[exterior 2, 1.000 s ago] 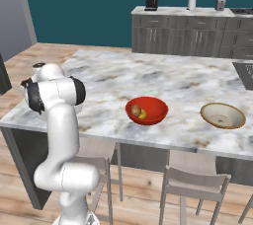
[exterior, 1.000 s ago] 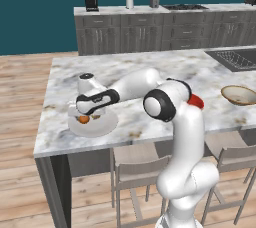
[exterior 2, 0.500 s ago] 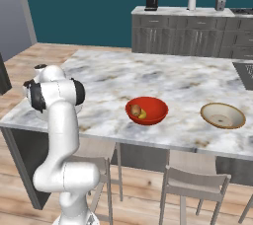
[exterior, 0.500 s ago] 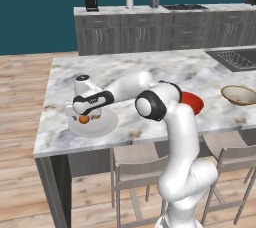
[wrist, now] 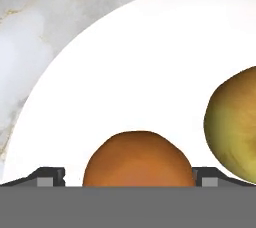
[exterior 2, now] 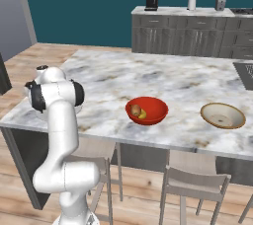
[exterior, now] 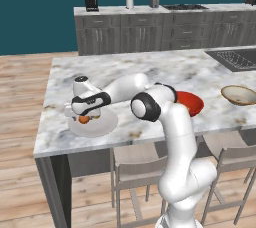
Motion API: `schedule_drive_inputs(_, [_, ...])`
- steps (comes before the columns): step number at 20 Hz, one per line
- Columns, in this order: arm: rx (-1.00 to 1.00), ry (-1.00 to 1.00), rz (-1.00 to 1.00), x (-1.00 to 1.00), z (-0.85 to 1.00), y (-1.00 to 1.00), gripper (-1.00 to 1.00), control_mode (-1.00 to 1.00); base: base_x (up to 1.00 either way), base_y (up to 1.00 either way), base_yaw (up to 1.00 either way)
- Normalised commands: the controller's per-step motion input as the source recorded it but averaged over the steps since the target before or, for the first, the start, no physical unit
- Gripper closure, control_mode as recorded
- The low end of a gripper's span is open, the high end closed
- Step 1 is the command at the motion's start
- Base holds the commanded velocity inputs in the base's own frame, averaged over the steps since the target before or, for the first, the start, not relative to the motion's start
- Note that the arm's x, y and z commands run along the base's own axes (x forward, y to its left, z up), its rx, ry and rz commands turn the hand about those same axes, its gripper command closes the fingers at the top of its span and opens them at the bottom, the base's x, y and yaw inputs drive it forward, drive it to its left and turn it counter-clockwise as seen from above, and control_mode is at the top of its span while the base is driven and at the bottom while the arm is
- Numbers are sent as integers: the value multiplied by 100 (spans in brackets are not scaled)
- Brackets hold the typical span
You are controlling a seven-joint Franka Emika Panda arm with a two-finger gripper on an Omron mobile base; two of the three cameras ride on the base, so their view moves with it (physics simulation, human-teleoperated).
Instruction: Take the fruits from the plate on the dining counter and place two fruits in each bowl.
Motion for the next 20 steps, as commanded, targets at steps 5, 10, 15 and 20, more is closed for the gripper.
schedule_drive_inputs(5, [0,0,0,0,-1,0,100,-100,0,0,0])
schedule_drive_inputs(10, [0,0,0,-1,1,-3,100,-100,0,0,0])
schedule_drive_inputs(15, [0,-8,7,-51,48,-58,100,-100,0,0,0])
schedule_drive_inputs(20, [0,-3,12,-96,94,-82,100,-100,0,0,0])
